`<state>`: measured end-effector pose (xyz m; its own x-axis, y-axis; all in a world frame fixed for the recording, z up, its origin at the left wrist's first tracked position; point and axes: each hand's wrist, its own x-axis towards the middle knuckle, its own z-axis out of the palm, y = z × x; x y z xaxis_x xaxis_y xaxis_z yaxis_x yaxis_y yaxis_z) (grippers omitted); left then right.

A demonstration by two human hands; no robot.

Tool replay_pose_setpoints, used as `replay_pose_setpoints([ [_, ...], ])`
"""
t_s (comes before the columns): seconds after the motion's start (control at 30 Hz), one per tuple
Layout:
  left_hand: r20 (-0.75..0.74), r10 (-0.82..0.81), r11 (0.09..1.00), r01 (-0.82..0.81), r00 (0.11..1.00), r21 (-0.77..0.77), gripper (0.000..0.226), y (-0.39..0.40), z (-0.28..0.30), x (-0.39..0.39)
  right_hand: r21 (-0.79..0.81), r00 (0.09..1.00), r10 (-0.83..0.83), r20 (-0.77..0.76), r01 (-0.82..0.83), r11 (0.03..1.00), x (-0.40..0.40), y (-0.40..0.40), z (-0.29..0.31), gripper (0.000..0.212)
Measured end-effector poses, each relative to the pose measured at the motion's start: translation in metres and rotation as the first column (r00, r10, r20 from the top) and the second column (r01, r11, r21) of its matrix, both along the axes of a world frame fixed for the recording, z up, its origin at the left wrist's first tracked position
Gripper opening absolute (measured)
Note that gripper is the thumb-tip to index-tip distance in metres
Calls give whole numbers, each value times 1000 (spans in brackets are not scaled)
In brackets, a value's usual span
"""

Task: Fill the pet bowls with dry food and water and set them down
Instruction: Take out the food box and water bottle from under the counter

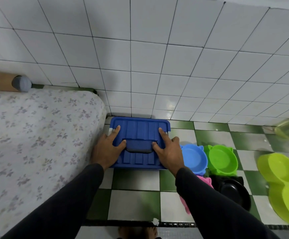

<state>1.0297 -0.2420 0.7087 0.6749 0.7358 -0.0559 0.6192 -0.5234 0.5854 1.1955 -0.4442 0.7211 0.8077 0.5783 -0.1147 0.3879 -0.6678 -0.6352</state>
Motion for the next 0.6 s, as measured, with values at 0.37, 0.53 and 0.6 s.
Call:
replay_pose_setpoints([
  [0.37,-29,12,1000,-12,1000,-15,73,7,-6,11,-29,1000,21,-6,-21,999,11,8,-7,71],
  [0.53,-21,18,1000,-19,1000,-12,73,6,-5,13,-45,999,38,0,-38,998,15,10,-6,72],
  [0.6,-13,21,1000,-21,1000,-12,73,5,-5,14,-58,999,52,4,-52,997,16,10,-4,72],
])
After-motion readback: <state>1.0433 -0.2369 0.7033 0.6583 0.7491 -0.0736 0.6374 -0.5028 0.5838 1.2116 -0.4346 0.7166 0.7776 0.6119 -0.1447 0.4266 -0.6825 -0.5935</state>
